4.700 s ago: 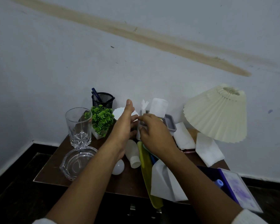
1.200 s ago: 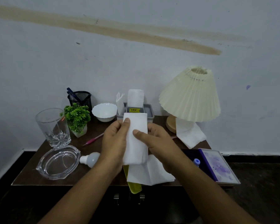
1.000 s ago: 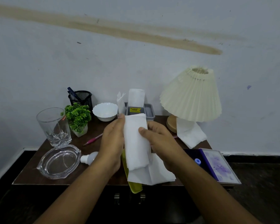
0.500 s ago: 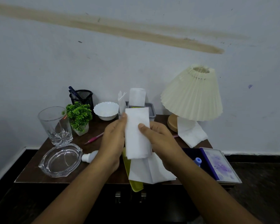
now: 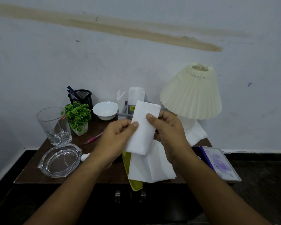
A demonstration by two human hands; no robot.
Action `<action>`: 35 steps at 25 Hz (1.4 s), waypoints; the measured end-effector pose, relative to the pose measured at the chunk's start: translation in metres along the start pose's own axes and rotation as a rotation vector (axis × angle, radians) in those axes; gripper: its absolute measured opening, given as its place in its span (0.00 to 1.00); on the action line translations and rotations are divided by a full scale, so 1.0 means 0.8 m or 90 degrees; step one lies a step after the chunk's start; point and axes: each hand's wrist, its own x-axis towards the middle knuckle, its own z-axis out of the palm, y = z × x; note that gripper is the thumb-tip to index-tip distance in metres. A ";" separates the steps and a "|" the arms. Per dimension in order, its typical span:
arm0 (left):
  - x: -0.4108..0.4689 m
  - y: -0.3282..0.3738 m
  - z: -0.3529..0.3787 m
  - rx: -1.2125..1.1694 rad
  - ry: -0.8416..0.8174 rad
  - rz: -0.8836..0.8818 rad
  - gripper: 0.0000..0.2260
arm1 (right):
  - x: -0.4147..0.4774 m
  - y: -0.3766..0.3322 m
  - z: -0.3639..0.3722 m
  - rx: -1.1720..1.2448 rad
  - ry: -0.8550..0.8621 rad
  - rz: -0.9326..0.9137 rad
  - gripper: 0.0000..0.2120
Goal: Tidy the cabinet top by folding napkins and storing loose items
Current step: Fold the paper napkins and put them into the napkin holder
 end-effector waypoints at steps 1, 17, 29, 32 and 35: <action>0.001 0.001 -0.005 0.018 -0.012 0.013 0.10 | 0.001 -0.003 -0.002 0.000 -0.004 -0.008 0.11; 0.009 0.011 -0.058 0.000 0.034 0.022 0.06 | 0.008 -0.015 -0.028 -0.217 -0.134 -0.024 0.01; 0.007 0.009 -0.036 0.003 0.055 0.088 0.15 | -0.002 -0.008 -0.015 -0.426 -0.285 -0.050 0.07; 0.014 0.004 -0.048 -0.019 0.127 0.096 0.19 | 0.002 -0.011 -0.020 -0.407 -0.280 -0.021 0.05; 0.015 0.002 -0.048 -0.028 0.147 0.083 0.17 | 0.004 -0.011 -0.020 -0.425 -0.278 -0.015 0.05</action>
